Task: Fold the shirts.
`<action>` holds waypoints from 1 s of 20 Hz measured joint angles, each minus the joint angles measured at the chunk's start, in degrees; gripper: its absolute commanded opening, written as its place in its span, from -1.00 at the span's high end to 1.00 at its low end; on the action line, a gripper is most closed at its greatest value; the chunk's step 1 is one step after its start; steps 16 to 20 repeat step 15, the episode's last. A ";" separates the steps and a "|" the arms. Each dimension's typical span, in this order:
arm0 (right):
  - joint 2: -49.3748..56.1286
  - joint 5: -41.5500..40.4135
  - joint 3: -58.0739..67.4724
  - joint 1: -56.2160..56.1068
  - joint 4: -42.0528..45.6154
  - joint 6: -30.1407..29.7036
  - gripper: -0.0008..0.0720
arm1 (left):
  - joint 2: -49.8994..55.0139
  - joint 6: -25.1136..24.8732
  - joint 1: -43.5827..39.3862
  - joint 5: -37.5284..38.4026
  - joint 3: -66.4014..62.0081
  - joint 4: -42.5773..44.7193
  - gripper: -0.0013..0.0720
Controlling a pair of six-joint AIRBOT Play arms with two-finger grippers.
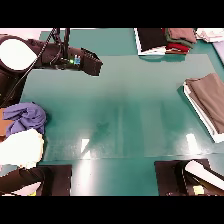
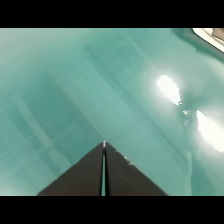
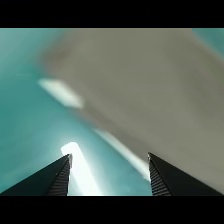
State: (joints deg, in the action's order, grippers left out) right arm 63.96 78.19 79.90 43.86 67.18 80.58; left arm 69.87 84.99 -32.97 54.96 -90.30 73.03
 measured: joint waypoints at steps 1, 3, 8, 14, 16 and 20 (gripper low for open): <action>0.00 -0.17 1.27 -4.46 -1.68 -0.02 -0.55 | 0.00 0.02 0.00 0.00 0.00 0.02 0.89; 0.00 -0.92 3.23 -13.88 -3.43 -0.07 -0.54 | 0.00 0.02 0.00 -0.11 0.00 0.02 0.89; 0.00 -5.20 5.35 -36.00 -5.11 -0.11 0.85 | 0.00 0.02 0.00 -0.37 0.00 0.02 0.89; 0.00 -8.00 5.79 -48.61 -5.53 -0.90 0.92 | 0.00 0.02 0.00 -0.52 0.00 0.02 0.89; 0.00 -8.11 5.81 -49.33 -5.53 -1.01 0.92 | 0.00 0.02 0.00 -0.50 0.00 0.02 0.89; 0.00 -8.11 5.81 -49.33 -5.53 -1.01 0.92 | 0.00 0.02 0.00 -0.50 0.00 0.02 0.89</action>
